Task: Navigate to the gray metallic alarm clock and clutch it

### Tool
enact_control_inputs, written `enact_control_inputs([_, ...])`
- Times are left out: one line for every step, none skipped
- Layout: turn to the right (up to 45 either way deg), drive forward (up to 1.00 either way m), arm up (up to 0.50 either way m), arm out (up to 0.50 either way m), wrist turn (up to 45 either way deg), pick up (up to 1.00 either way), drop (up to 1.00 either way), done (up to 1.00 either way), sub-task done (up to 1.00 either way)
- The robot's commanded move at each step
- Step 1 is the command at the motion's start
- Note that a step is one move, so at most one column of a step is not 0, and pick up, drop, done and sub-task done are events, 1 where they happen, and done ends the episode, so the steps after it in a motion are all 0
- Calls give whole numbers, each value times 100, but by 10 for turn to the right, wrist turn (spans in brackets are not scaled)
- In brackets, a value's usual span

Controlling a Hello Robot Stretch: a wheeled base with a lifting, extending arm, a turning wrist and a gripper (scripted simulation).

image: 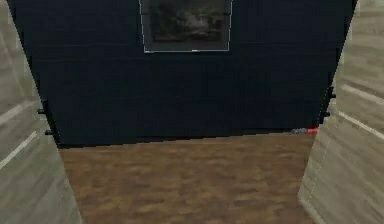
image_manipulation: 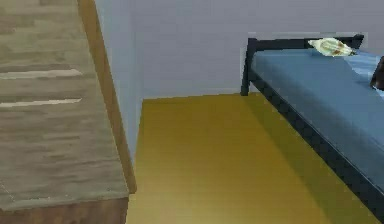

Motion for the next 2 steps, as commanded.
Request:
enact_control_inputs([0,15,0,0,0,0,0,0,0])
enact_control_inputs([-120,0,0,0,0,0,0,0,0])
